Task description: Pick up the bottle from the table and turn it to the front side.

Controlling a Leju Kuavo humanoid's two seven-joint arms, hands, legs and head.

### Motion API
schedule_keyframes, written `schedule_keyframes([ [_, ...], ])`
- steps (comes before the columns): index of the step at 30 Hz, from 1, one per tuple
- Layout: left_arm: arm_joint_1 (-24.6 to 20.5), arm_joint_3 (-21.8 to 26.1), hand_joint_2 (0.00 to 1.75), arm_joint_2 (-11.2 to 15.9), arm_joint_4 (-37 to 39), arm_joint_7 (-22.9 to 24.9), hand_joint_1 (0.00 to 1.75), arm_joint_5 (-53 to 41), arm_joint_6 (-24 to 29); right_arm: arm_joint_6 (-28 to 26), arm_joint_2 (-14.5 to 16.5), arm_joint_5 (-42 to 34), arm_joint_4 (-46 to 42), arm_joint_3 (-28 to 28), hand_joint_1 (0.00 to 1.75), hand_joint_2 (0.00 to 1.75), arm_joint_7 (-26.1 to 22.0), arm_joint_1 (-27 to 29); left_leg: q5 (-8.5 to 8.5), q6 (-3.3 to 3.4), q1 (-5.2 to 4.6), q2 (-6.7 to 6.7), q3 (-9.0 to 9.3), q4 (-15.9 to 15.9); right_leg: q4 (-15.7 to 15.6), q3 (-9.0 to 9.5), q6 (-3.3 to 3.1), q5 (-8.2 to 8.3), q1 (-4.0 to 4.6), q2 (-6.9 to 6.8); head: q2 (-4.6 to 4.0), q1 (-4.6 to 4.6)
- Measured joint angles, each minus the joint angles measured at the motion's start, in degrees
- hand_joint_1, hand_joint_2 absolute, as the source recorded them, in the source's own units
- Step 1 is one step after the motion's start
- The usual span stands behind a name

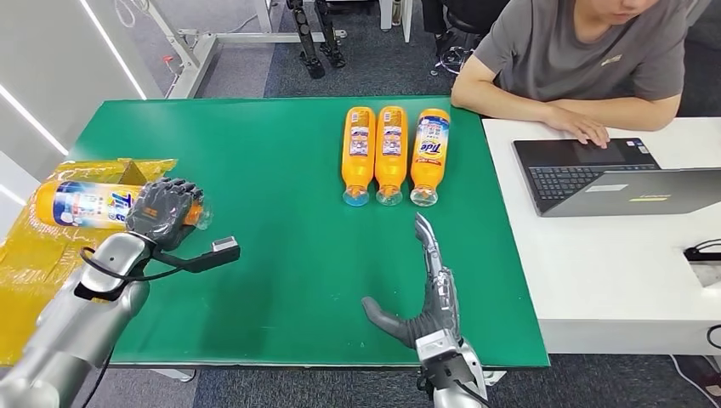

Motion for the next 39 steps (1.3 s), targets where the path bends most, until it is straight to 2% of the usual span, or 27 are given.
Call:
schedule_keyframes([
  [5, -5.10, -2.81, 1.75, -0.14, 8.19, -1.86, 1.75, 0.55, -1.72, -0.04, 0.00, -0.09, 0.00, -0.07, 0.00, 1.75, -0.19, -0.02, 0.01, -0.01, 0.00, 0.03, 0.01, 0.00, 0.01, 0.00, -0.03, 0.02, 0.00, 0.02, 0.00, 0.00],
  [10, -9.53, -5.61, 1.75, -0.49, 15.65, -3.87, 1.75, 1.30, -7.66, -1.06, 0.00, 0.01, -0.71, -0.10, 0.00, 1.75, -0.66, 0.00, 0.01, -0.02, 0.00, 0.01, 0.00, 0.01, 0.01, -0.01, -0.03, 0.02, 0.00, 0.02, 0.00, 0.00],
  [16, -13.28, -7.85, 1.75, -1.66, 23.52, -1.28, 1.75, 0.92, -11.29, -1.53, 0.09, -0.10, -1.55, -0.09, 0.00, 1.75, -0.13, -0.29, 0.01, -0.02, 0.00, 0.02, 0.00, 0.00, 0.01, 0.00, -0.03, 0.02, 0.00, 0.02, 0.00, 0.00],
  [25, -14.75, -7.94, 1.75, -1.66, 28.36, -1.21, 1.75, 3.14, -13.95, -2.04, 0.16, -0.26, -1.57, -0.08, 0.00, 1.75, -0.09, -0.69, 0.03, -0.04, 0.00, -0.07, 0.00, 0.00, 0.03, 0.04, -0.03, 0.02, 0.00, -0.05, 0.00, 0.01],
  [35, -14.17, -7.92, 1.75, 0.01, 29.92, -1.36, 1.75, 4.82, -16.24, -1.92, 0.22, -0.34, -1.57, -0.01, 0.00, 1.75, -0.04, -1.01, 0.03, -0.04, 0.00, -0.10, -0.03, -0.01, 0.04, 0.03, -0.03, 0.02, 0.00, -0.06, 0.00, 0.01],
  [37, -14.14, -7.85, 1.75, 0.18, 30.03, -2.27, 1.75, 5.54, -17.41, -1.85, 0.23, -0.31, -1.57, 0.02, 0.00, 1.75, 0.07, -1.05, 0.03, -0.04, 0.00, -0.08, -0.04, -0.01, 0.04, 0.03, -0.03, 0.02, 0.00, -0.06, 0.00, 0.01],
  [39, -13.95, -7.52, 1.75, 0.34, 30.09, -5.34, 1.75, 7.50, -19.59, -1.61, 0.24, -0.18, -1.57, 0.03, 0.00, 1.75, 0.38, -1.10, 0.03, -0.04, 0.00, -0.08, -0.04, -0.01, 0.03, 0.03, -0.02, 0.02, 0.00, -0.06, 0.00, -0.01],
])
